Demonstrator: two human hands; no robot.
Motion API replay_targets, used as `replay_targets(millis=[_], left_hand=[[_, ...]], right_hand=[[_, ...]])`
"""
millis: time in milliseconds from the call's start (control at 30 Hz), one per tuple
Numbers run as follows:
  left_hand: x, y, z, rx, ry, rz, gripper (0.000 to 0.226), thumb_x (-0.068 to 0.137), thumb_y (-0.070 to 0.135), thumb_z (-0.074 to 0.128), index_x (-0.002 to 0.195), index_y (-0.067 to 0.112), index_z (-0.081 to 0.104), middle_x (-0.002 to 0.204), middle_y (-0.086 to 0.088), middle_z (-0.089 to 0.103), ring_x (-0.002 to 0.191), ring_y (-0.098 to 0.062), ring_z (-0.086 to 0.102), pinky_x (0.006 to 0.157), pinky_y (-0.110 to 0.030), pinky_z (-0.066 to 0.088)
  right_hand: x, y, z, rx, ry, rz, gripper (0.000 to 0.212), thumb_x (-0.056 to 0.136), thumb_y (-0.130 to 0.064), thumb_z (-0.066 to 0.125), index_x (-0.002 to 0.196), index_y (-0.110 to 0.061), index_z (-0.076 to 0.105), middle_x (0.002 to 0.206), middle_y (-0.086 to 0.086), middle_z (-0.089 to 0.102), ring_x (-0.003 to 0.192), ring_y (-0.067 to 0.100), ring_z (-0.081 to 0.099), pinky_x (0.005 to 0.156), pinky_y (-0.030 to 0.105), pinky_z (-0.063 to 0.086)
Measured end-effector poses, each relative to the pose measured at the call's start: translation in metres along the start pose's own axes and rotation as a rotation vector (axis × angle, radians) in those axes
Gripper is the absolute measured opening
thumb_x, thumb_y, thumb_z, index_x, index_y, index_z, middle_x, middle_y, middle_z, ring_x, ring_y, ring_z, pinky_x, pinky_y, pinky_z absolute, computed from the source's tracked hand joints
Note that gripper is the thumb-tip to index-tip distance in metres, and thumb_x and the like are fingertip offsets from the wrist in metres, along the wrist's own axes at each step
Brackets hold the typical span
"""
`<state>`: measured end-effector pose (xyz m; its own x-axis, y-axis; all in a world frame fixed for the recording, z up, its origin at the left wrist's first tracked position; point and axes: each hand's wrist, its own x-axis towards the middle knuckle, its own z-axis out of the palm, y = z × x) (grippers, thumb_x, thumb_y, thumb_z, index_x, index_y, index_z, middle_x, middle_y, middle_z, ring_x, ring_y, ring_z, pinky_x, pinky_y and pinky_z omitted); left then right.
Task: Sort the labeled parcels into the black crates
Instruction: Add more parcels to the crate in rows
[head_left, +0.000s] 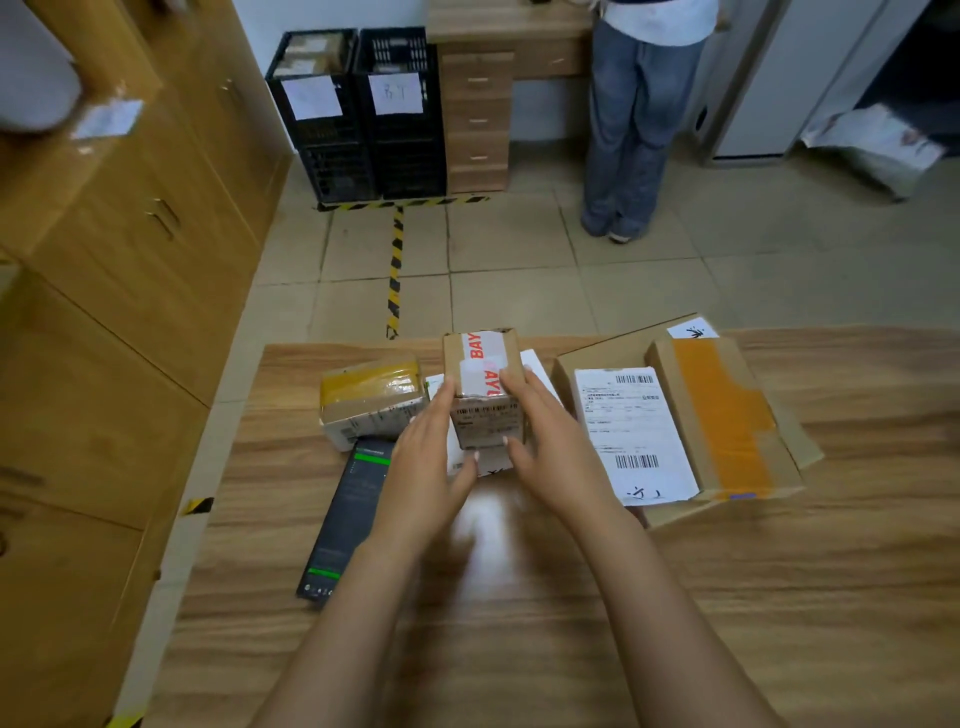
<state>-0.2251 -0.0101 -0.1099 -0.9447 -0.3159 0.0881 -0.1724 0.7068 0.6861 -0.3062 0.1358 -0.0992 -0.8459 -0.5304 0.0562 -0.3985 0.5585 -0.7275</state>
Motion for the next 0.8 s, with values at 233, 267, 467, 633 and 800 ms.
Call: replay_targets(millis=[233,267,467,633,800], left_hand=[[-0.02,0.024,-0.028,-0.029,0.098,0.151,0.103,0.087,0.022,0.068,0.145,0.047,-0.014,0.154,0.006,0.031,0.139,-0.013,0.031,0.112,-0.033,0.03],[-0.025,0.028,-0.031,-0.029,0.106,0.18,0.102,0.088,0.022,0.068,0.145,0.046,-0.012,0.154,0.007,0.032,0.139,-0.013,0.031,0.112,-0.034,0.03],[-0.069,0.047,-0.038,-0.019,0.102,0.238,0.104,0.086,0.026,0.07,0.145,0.048,-0.014,0.152,0.004,0.034,0.139,-0.012,0.031,0.112,-0.04,0.036],[-0.106,0.049,-0.03,-0.008,0.044,0.197,0.119,0.072,0.028,0.083,0.147,0.042,-0.008,0.155,0.008,0.028,0.136,-0.008,0.027,0.112,-0.037,0.033],[-0.152,0.051,-0.001,0.042,-0.005,0.141,0.128,0.067,0.032,0.087,0.148,0.037,-0.013,0.158,0.01,0.017,0.14,-0.009,0.019,0.114,-0.027,0.023]], right_hand=[[-0.03,-0.036,-0.02,0.049,0.151,-0.063,0.066,0.094,-0.008,0.056,0.147,-0.039,0.032,0.16,-0.006,0.022,0.147,0.005,0.016,0.108,0.016,0.021],[-0.036,-0.04,-0.022,0.055,0.175,-0.066,0.064,0.095,-0.012,0.055,0.147,-0.04,0.032,0.16,-0.006,0.023,0.146,0.005,0.017,0.107,0.018,0.022],[-0.077,-0.048,-0.026,0.08,0.286,-0.11,0.051,0.098,-0.022,0.053,0.144,-0.04,0.038,0.145,-0.004,0.041,0.128,0.005,0.04,0.099,0.029,0.044],[-0.108,-0.037,-0.026,0.096,0.233,-0.095,0.049,0.099,-0.027,0.049,0.141,-0.049,0.039,0.133,-0.007,0.042,0.114,0.004,0.048,0.092,0.034,0.051],[-0.15,-0.018,-0.022,0.069,0.154,-0.035,0.048,0.099,-0.026,0.05,0.142,-0.044,0.04,0.128,-0.005,0.047,0.108,0.01,0.053,0.089,0.039,0.051]])
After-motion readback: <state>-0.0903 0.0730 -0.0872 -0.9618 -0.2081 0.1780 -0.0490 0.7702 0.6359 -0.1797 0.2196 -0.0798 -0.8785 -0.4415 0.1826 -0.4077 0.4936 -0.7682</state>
